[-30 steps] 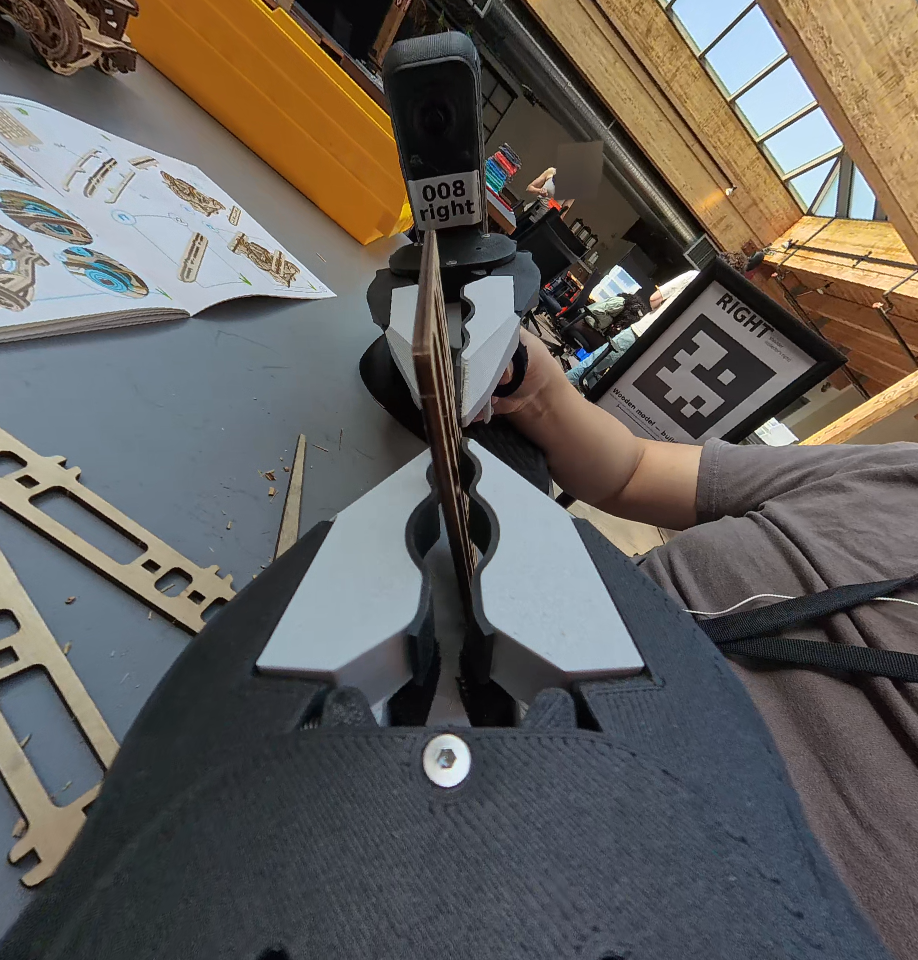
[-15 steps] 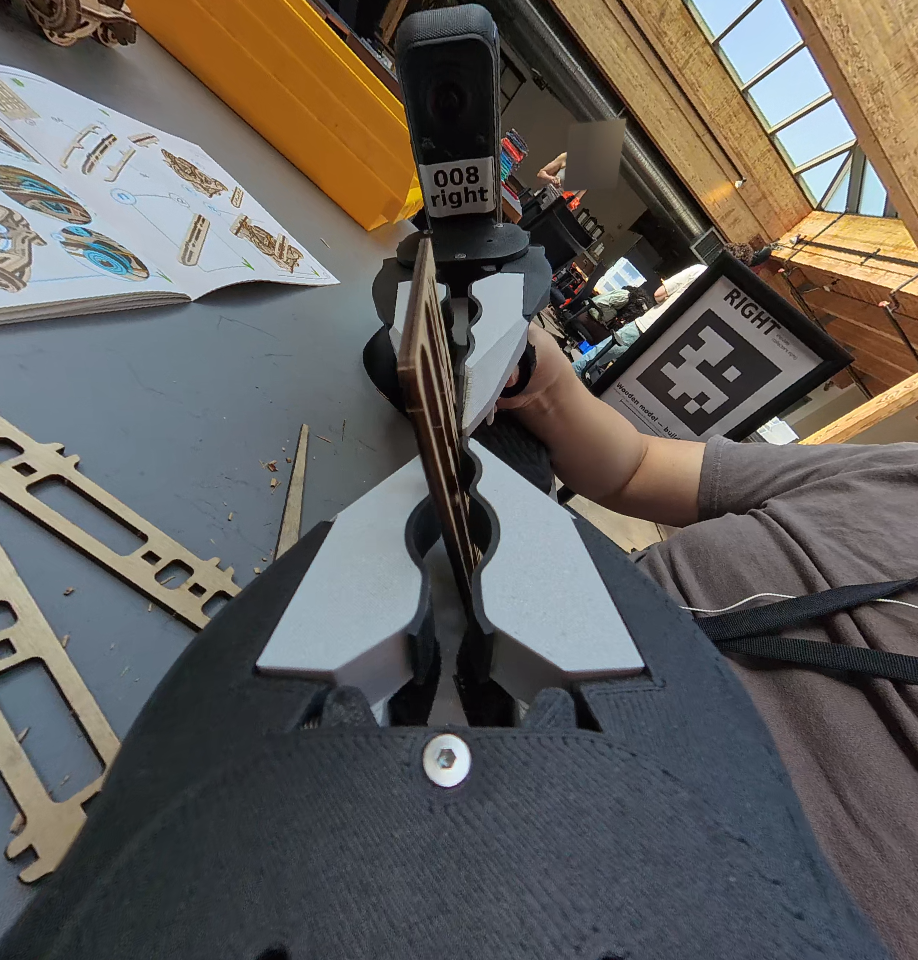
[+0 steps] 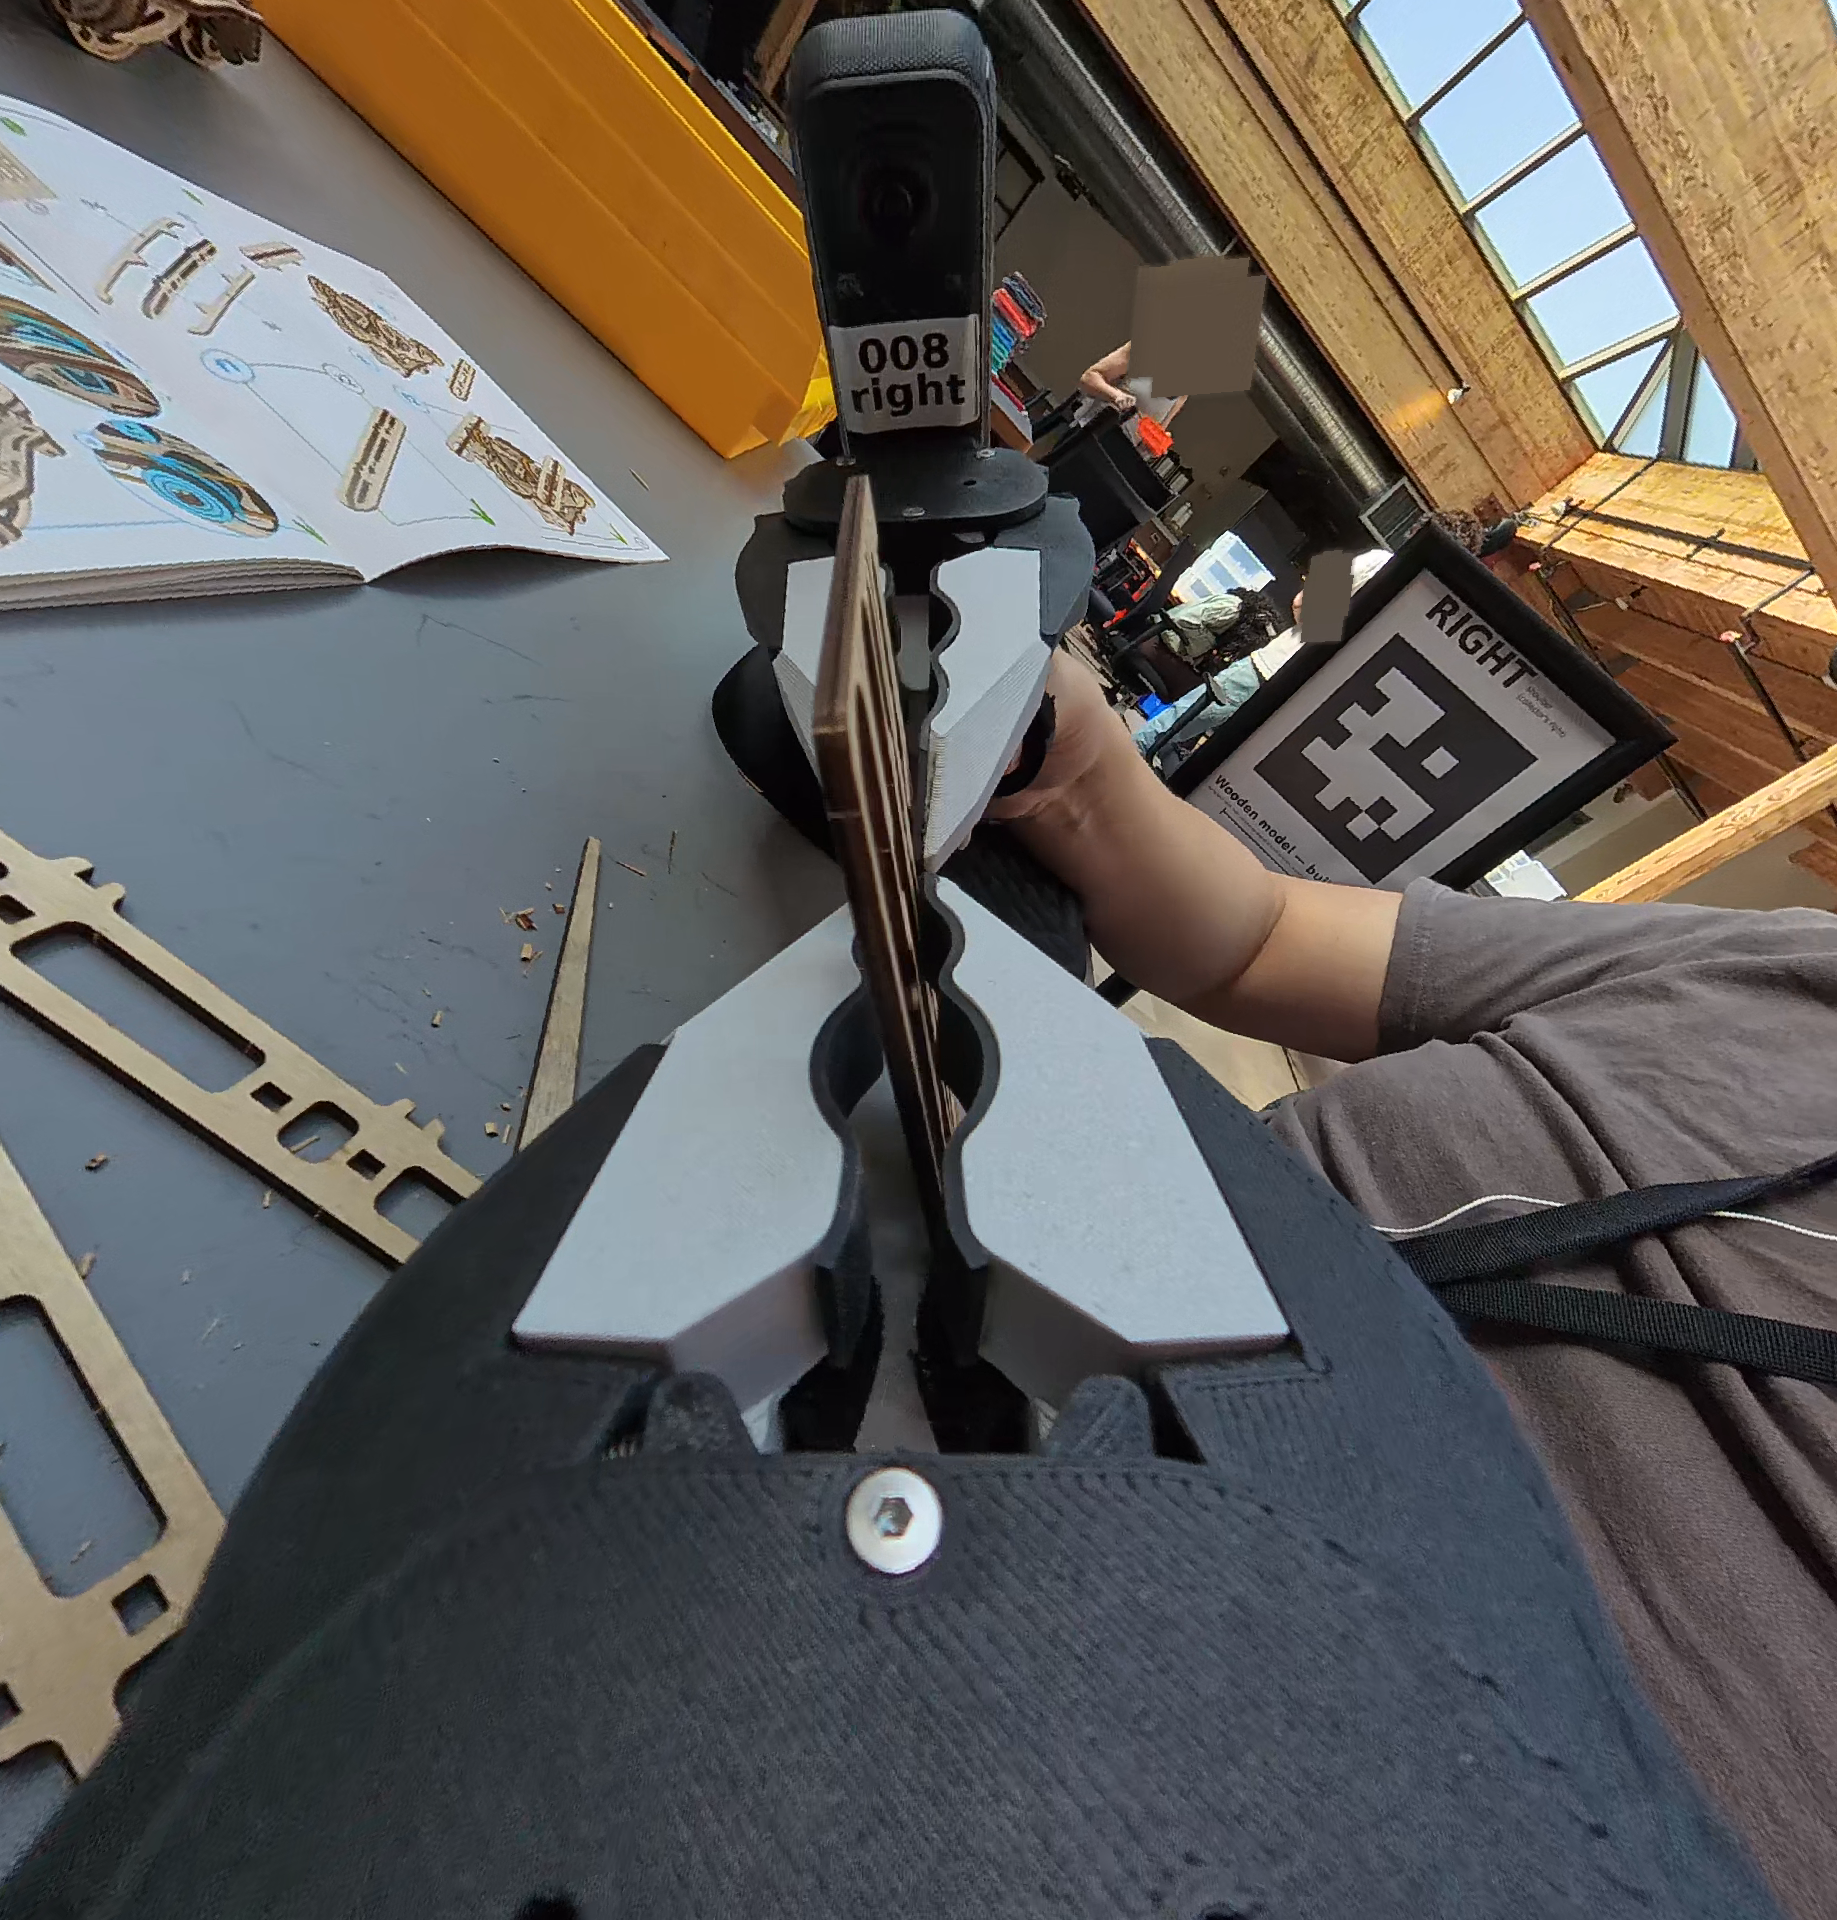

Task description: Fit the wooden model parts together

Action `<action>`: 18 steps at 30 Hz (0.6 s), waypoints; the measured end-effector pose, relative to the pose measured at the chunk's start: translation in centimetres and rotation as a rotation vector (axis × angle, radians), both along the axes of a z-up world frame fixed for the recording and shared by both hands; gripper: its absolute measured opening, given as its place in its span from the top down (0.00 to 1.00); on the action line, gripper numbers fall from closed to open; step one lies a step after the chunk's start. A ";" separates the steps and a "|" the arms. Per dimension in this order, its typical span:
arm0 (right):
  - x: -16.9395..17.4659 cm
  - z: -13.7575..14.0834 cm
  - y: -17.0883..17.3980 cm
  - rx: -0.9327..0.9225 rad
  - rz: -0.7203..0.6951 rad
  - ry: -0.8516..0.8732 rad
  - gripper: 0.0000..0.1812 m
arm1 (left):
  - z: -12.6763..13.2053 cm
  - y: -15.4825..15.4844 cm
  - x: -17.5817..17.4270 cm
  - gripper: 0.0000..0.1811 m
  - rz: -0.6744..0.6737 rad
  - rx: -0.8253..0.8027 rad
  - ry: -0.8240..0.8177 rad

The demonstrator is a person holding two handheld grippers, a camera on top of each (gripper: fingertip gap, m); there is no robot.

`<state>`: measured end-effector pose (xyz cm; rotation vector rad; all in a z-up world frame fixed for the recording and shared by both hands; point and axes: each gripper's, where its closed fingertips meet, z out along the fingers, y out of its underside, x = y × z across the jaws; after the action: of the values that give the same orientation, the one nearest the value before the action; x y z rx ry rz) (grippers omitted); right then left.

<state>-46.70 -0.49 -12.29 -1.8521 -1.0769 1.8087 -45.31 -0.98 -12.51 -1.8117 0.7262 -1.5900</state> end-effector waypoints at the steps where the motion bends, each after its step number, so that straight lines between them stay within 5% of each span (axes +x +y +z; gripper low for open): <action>1: 0.0 -0.1 0.0 0.002 -0.003 -0.005 1.00 | -0.1 0.1 0.0 1.00 0.009 -0.004 0.007; 18: -0.1 -1.3 0.5 0.090 -0.058 -0.080 1.00 | -0.9 0.3 -0.1 1.00 0.061 0.004 0.070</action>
<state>-46.80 0.00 -13.56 -1.8963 -1.1012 1.6398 -45.46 -0.72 -13.45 -1.8767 0.6981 -1.4918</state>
